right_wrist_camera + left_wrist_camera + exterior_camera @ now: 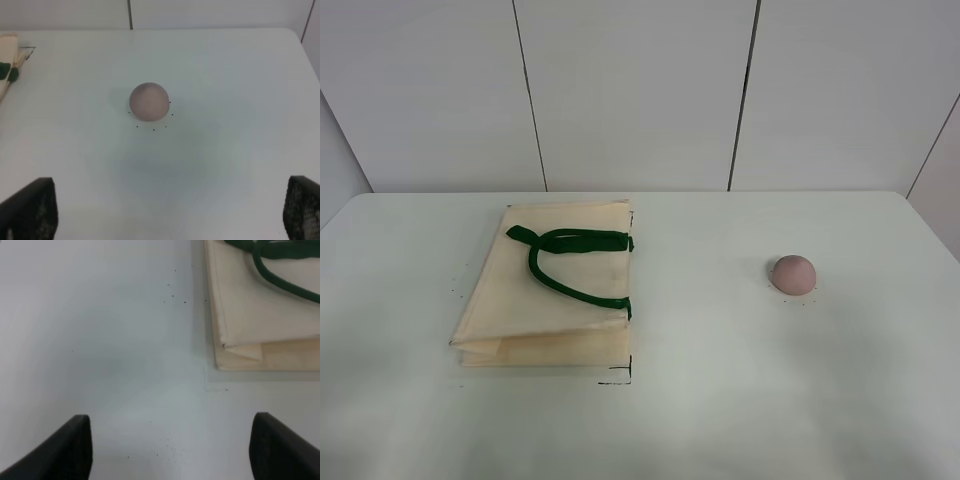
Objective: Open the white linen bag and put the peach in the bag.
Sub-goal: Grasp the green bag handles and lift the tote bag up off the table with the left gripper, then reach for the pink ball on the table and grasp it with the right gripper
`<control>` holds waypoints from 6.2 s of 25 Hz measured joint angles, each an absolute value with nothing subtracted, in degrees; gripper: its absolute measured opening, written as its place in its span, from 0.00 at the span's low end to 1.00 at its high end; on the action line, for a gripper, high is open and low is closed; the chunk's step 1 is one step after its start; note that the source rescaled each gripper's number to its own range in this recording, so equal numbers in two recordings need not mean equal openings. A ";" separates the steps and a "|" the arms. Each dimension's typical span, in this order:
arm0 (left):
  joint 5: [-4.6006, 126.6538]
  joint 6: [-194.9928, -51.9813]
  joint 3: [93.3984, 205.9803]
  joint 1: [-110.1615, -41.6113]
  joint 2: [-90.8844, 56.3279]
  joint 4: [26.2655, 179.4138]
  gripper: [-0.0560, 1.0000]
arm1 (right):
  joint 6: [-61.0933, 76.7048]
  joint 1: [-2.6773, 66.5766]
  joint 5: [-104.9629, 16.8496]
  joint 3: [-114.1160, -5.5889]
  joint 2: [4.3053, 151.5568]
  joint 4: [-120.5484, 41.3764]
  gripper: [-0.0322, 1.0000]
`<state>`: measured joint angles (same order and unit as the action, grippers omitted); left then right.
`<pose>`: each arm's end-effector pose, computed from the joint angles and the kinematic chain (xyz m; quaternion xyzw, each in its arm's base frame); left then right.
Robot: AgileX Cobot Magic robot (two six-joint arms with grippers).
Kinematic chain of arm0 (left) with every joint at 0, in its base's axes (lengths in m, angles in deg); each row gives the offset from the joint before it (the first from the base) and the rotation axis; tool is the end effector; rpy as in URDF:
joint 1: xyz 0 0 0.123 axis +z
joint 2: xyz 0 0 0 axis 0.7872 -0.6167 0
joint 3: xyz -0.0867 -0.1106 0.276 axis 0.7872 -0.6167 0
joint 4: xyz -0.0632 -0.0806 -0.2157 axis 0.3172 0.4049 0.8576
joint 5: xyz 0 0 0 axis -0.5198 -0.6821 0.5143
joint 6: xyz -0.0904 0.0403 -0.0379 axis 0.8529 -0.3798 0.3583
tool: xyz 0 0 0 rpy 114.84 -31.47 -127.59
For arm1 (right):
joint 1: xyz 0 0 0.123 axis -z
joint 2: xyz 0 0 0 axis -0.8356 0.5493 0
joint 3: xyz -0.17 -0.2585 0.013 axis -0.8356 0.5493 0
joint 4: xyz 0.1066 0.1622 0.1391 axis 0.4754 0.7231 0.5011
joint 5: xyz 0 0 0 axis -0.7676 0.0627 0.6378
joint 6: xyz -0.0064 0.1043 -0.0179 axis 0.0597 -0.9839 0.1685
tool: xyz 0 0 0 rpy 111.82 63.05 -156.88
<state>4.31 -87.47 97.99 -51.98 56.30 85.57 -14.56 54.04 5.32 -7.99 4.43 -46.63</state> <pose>-0.0277 0.0062 0.2607 -0.0153 0.8532 0.0238 0.5207 -0.0263 0.0002 0.2660 -0.0232 0.8426 0.0175 0.5377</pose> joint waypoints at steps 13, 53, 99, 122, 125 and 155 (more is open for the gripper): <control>3.76 -87.49 101.33 -51.98 50.79 85.28 1.00 | -14.56 54.04 5.32 -7.99 4.43 -46.63 1.00; 7.10 -76.97 173.46 -68.75 -66.33 88.58 1.00 | -14.56 54.04 5.32 -7.99 4.43 -46.63 1.00; -3.14 -73.62 186.88 -68.66 -75.97 84.69 0.05 | -14.56 54.04 5.32 -7.99 4.43 -46.63 1.00; -3.38 -79.37 198.08 -68.66 -57.85 92.41 0.05 | -14.56 54.04 3.23 -12.44 16.89 -46.43 1.00; -3.38 -79.87 196.73 -68.66 -56.83 92.42 0.05 | -14.56 54.04 0.80 -17.29 30.58 -46.37 1.00; -3.38 -80.48 195.65 -68.66 -55.65 93.96 0.05 | -9.20 50.99 -14.96 -55.26 121.32 -44.75 1.00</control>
<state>-3.38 -80.48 195.65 -68.66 -55.65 93.96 -9.20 50.99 -14.96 -55.26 121.32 -44.75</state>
